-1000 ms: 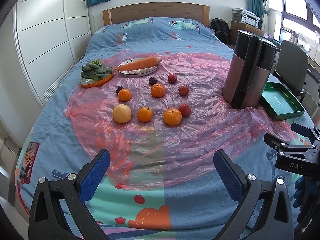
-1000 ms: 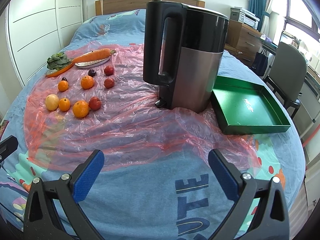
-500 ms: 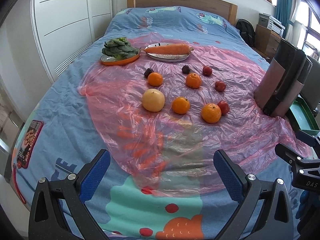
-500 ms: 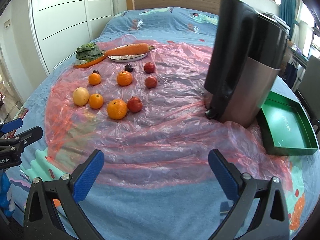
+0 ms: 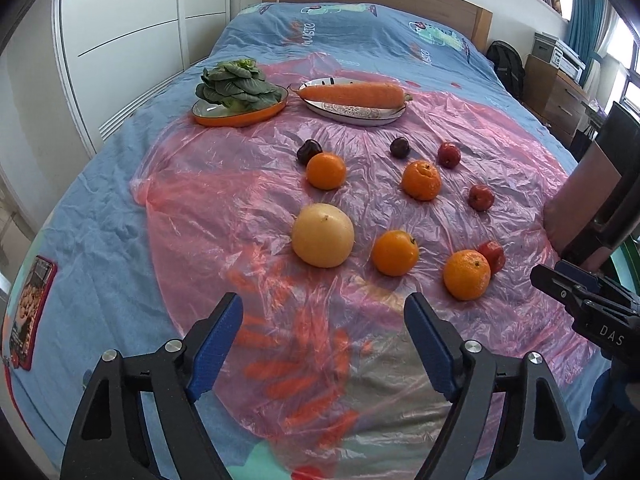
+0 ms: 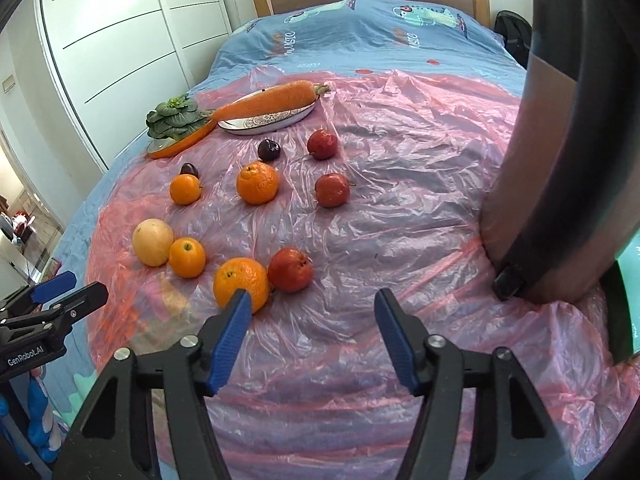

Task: Organize fruits
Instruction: 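Grasp the yellow pear with the left tool while the right tool grasps a red plum, then carry the pear and red plum over the green tray with both tools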

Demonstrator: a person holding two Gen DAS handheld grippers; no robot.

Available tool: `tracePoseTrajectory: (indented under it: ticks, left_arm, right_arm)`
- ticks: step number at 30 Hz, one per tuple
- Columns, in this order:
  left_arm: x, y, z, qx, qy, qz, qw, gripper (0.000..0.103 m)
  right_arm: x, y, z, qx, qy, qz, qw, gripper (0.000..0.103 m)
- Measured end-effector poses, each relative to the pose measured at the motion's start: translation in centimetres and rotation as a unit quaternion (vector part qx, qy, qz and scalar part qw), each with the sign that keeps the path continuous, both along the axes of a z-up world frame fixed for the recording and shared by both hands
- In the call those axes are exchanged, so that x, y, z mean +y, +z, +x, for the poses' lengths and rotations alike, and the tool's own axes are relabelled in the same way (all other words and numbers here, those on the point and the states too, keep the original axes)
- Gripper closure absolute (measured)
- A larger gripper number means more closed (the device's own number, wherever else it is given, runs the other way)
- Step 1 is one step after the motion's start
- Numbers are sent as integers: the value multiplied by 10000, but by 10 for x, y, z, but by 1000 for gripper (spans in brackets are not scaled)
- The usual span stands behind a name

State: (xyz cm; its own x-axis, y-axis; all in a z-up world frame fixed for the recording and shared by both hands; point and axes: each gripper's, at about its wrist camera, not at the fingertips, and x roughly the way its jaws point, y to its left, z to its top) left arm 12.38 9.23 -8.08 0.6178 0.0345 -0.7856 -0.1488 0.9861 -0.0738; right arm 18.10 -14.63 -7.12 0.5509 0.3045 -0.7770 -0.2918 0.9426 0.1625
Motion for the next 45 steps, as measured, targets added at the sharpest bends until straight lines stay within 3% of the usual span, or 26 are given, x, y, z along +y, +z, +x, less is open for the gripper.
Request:
tracePoseTrajectory:
  ticks: [5, 9, 14, 26, 31, 36, 45]
  left_arm:
    - [12, -10, 26, 28, 74, 10, 10000, 32]
    - [13, -18, 45, 58, 4, 42, 10000, 36]
    - [12, -32, 62, 174, -77, -32, 9998, 44]
    - [16, -57, 77, 292, -212, -295, 9989, 59]
    - [16, -56, 77, 232, -222, -238, 9992, 60]
    - [18, -51, 73, 190, -133, -209, 9995, 60]
    - [25, -27, 57, 57, 5, -201, 9998, 61]
  right_arm:
    - [8, -19, 23, 217, -15, 321, 9992, 68]
    - [12, -29, 37, 415, -79, 612, 9972, 77]
    - [11, -41, 45, 660, -175, 945, 9932, 102]
    - [3, -63, 57, 1328, -289, 1956, 9712, 103]
    - [4, -62, 56, 1308, -293, 1974, 9711, 103]
    - [11, -50, 48, 1053, -217, 1678, 9799, 103]
    - [25, -12, 28, 512, 79, 1182, 9916, 103]
